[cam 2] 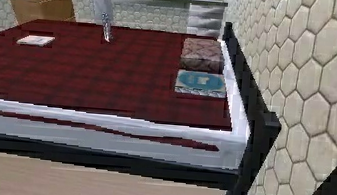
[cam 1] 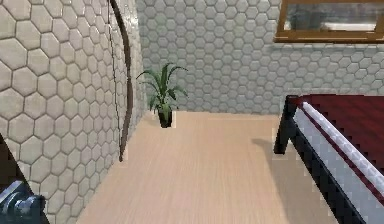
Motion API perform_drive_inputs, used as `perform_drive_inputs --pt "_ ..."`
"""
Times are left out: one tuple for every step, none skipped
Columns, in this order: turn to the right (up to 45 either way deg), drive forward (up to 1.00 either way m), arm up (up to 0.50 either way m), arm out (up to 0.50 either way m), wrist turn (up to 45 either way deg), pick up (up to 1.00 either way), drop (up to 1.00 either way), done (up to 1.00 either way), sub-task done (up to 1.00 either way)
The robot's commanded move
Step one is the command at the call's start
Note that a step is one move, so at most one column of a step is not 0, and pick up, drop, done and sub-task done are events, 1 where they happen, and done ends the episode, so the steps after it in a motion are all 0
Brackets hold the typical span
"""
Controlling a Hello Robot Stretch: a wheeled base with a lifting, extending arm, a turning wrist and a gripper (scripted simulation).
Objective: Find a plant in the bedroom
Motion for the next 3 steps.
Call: perform_drive_inputs --pt "0.0 0.50 0.00 0.00 0.0 0.00 0.00 0.00 0.00" --pt "18.0 0.00 0.00 0.00 0.0 0.00 0.00 0.00 0.00" --pt "0.0 0.05 0.00 0.00 0.0 0.00 0.00 0.00 0.00"
